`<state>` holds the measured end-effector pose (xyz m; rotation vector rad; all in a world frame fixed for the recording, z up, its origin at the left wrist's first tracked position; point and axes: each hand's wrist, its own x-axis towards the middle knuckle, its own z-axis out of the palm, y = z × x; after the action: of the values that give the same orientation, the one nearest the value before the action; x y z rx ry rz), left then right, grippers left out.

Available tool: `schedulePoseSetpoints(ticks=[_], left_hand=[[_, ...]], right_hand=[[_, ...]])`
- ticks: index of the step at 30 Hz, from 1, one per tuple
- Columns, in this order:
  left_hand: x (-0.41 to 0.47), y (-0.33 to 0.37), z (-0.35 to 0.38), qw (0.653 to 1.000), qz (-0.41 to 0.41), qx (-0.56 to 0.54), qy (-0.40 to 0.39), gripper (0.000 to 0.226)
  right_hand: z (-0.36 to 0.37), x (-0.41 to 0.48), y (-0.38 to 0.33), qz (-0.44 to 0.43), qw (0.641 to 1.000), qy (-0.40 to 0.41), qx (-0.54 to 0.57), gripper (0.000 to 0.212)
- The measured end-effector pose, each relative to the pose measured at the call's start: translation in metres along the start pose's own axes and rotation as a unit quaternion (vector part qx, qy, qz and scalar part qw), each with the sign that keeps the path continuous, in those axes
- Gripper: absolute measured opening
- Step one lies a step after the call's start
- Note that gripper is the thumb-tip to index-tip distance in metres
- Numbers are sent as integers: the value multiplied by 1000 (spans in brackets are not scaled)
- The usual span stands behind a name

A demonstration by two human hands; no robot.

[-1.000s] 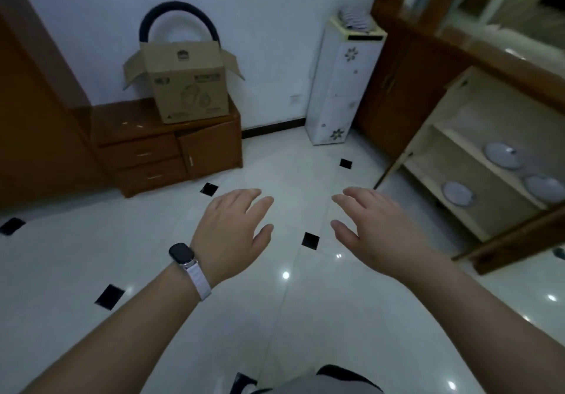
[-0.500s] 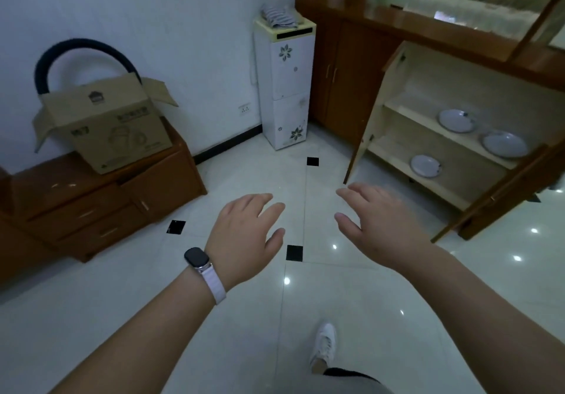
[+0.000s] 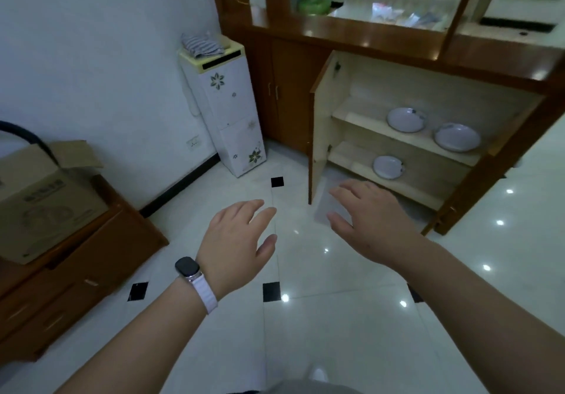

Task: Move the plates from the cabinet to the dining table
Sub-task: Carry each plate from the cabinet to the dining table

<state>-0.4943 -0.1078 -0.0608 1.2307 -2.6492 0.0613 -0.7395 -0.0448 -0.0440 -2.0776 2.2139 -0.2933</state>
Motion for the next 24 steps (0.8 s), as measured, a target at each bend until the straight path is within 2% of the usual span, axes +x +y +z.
schedulePoseSetpoints(ticks=[12,19,24], left_hand=[[149,52,37,988,151,-35,7,43],[242,41,78,974,217,-58,9,38],[322,20,102,970,226,-86,-1,39]], right_hand=[[-15,19,110,129,991,17,-8,48],[-10,74,147,183,983,7,-19,49],[-15,139,170,214,976,-9,-42,49]])
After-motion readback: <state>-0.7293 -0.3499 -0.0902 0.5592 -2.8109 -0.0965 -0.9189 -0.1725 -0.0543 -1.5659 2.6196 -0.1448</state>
